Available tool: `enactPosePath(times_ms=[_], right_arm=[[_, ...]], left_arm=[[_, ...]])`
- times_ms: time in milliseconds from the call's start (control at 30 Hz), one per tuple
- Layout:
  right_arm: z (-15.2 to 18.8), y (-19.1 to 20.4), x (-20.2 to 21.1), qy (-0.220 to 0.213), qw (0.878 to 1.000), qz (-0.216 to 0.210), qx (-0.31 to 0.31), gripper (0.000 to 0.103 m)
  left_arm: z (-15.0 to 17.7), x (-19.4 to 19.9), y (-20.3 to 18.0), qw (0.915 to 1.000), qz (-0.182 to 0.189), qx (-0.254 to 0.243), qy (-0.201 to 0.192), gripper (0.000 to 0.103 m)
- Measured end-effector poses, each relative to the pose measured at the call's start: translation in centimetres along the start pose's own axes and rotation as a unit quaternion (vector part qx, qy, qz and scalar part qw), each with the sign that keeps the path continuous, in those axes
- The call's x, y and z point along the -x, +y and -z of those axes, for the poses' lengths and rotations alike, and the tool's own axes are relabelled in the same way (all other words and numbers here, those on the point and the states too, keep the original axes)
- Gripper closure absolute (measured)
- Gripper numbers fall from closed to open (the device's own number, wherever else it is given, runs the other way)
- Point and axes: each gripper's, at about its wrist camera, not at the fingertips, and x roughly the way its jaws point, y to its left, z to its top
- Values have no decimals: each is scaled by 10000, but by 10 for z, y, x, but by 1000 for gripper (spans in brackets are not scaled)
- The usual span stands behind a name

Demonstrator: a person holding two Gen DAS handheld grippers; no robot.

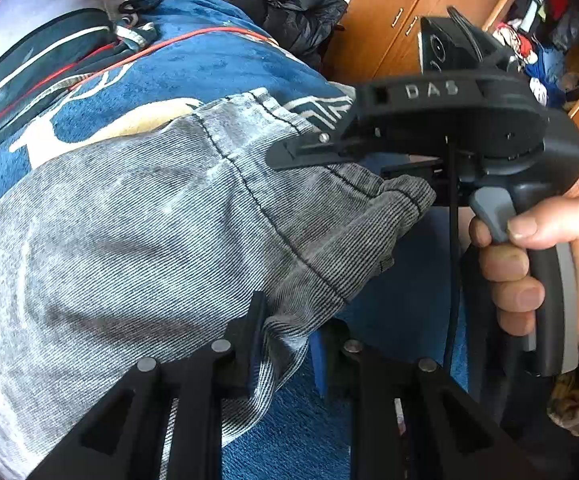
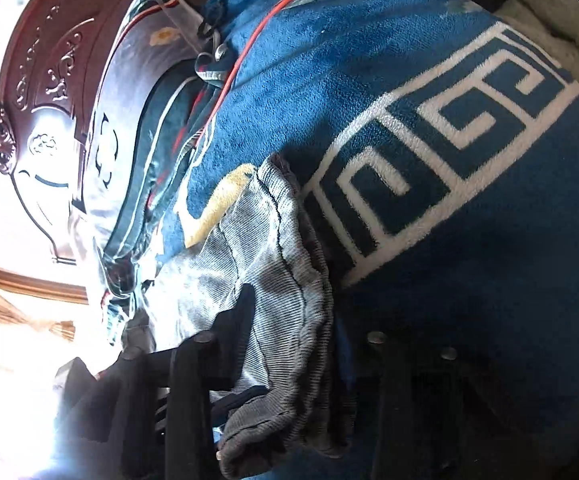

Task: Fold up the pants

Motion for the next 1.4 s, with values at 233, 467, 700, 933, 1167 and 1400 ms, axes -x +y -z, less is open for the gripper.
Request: enactPosePath(times_ms=[233, 467, 700, 933, 1167, 1400], right_arm=[[6, 30, 14, -426, 9972, -75, 615, 91], [11, 44, 19, -536, 9949, -74, 856, 91], [18, 62, 29, -689, 9908, -186, 1154, 91], [26, 84, 31, -779, 9863, -253, 1433, 91], [30, 104, 29, -901, 9834, -370, 1533, 91], [40, 145, 22, -888, 9765, -320, 1939, 91]], left_arm=[[0, 11, 5, 9998, 68, 106, -147, 84], [8, 30, 13, 9982, 244, 437, -323, 86], [15, 44, 18, 9951, 438, 701, -537, 86], [19, 57, 24, 9930, 498, 833, -670, 86], [22, 71, 32, 9891, 611, 1021, -873, 86], [30, 90, 46, 9837, 725, 1241, -1077, 86]])
